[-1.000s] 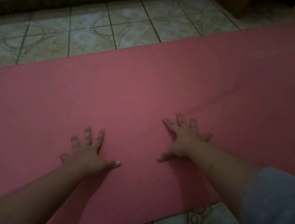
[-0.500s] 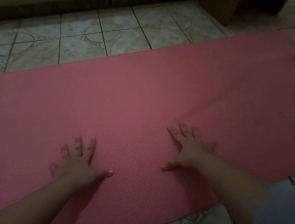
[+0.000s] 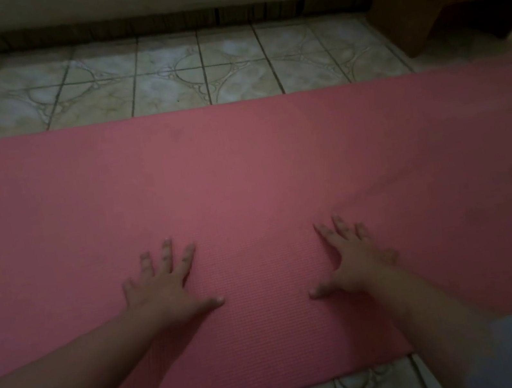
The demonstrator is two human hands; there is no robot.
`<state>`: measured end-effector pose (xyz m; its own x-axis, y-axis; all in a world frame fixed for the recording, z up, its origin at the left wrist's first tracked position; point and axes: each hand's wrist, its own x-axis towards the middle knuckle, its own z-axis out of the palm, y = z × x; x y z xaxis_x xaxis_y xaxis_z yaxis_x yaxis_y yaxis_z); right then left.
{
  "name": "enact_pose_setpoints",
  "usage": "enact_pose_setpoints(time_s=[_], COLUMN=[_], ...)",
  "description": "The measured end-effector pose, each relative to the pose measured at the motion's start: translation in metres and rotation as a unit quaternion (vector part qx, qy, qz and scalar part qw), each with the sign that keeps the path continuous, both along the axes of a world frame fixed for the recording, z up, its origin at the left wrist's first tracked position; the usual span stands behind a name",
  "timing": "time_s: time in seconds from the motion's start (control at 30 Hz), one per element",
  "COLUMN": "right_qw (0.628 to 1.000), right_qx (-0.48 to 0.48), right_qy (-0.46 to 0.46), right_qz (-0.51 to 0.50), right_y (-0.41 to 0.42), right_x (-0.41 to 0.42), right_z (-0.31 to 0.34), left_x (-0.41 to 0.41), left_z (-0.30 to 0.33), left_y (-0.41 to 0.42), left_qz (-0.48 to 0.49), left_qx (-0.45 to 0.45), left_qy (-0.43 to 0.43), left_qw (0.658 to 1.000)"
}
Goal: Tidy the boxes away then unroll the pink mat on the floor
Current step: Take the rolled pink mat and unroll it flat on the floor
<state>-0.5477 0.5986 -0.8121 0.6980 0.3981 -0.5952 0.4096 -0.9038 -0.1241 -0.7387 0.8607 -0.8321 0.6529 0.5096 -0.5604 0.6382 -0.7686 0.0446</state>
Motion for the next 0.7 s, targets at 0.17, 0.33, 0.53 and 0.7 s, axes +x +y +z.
enact_pose_setpoints(time_s=[0.17, 0.33, 0.53, 0.7], right_qw=[1.000, 0.999, 0.999, 0.999], right_qx=[0.009, 0.015, 0.011, -0.005], right_qy=[-0.009, -0.015, -0.025, -0.014], right_qz=[0.015, 0.030, 0.034, 0.032], right_y=[-0.019, -0.031, -0.033, -0.027], right_x=[-0.006, -0.013, -0.022, -0.021], right_z=[-0.001, -0.003, -0.001, 0.004], left_x=[-0.003, -0.011, -0.011, -0.006], left_z=[0.008, 0.009, 0.004, 0.006], left_y=[-0.008, -0.015, -0.010, -0.006], left_qz=[-0.009, -0.016, -0.004, -0.006], left_qx=[-0.013, -0.014, -0.025, -0.032], left_qy=[0.025, 0.011, -0.016, -0.010], left_qw=[1.000, 1.000, 1.000, 0.999])
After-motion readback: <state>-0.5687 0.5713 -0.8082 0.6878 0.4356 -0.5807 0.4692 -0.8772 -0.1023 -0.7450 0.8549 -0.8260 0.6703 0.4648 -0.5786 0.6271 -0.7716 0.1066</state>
